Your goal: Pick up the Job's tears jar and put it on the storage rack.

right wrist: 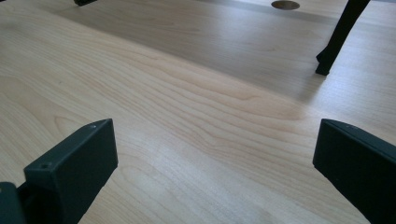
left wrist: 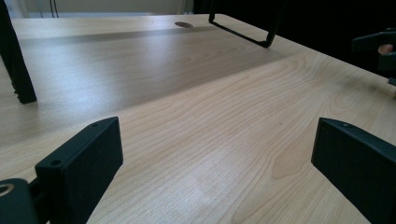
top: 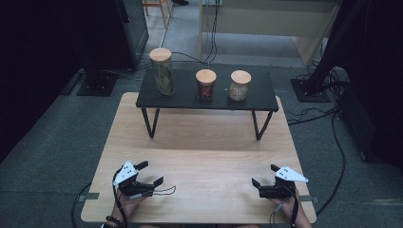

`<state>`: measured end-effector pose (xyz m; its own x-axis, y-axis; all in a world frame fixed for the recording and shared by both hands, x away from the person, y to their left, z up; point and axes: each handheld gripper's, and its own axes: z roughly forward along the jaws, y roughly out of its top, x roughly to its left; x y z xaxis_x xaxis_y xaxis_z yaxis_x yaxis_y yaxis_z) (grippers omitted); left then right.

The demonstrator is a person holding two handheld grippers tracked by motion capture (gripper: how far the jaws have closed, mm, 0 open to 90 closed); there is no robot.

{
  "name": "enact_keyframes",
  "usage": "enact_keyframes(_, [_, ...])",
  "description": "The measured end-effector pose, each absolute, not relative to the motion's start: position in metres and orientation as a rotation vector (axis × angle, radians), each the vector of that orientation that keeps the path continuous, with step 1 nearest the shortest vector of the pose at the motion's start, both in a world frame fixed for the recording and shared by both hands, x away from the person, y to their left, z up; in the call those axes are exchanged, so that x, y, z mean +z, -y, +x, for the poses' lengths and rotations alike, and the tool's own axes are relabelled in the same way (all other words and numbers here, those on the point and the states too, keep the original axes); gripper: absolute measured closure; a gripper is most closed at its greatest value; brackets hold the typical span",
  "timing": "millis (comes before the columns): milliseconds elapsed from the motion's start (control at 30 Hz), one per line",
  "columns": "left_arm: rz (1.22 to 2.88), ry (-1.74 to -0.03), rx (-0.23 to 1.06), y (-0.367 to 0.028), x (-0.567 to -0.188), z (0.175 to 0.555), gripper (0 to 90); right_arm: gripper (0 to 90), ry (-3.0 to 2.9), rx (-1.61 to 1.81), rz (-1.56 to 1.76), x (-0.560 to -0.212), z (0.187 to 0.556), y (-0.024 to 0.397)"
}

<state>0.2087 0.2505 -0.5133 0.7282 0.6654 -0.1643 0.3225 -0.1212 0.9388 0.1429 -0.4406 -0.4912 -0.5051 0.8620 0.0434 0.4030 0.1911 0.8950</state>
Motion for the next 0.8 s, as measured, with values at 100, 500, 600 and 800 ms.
enact_keyframes(100, [1.721, -0.789, 0.352, -0.2508, -0.5133, 0.2088, 2.1, 0.0, -2.0, 1.281, 1.179, -0.4964, 0.1422, 0.4406])
enact_keyframes(500, [1.72, -0.79, 0.35, -0.2512, -0.5135, 0.209, 2.1, 0.0, -1.999, 1.269, 1.177, -0.4998, 0.1397, 0.4369])
enact_keyframes(600, [1.718, -0.792, 0.35, -0.2512, -0.5136, 0.2088, 2.1, 0.0, -2.019, 1.25, 1.169, -0.4984, 0.1408, 0.4342])
enact_keyframes(800, [1.716, -0.795, 0.35, -0.2513, -0.5137, 0.2085, 2.1, 0.0, -2.015, 1.267, 1.179, -0.4997, 0.1404, 0.4367])
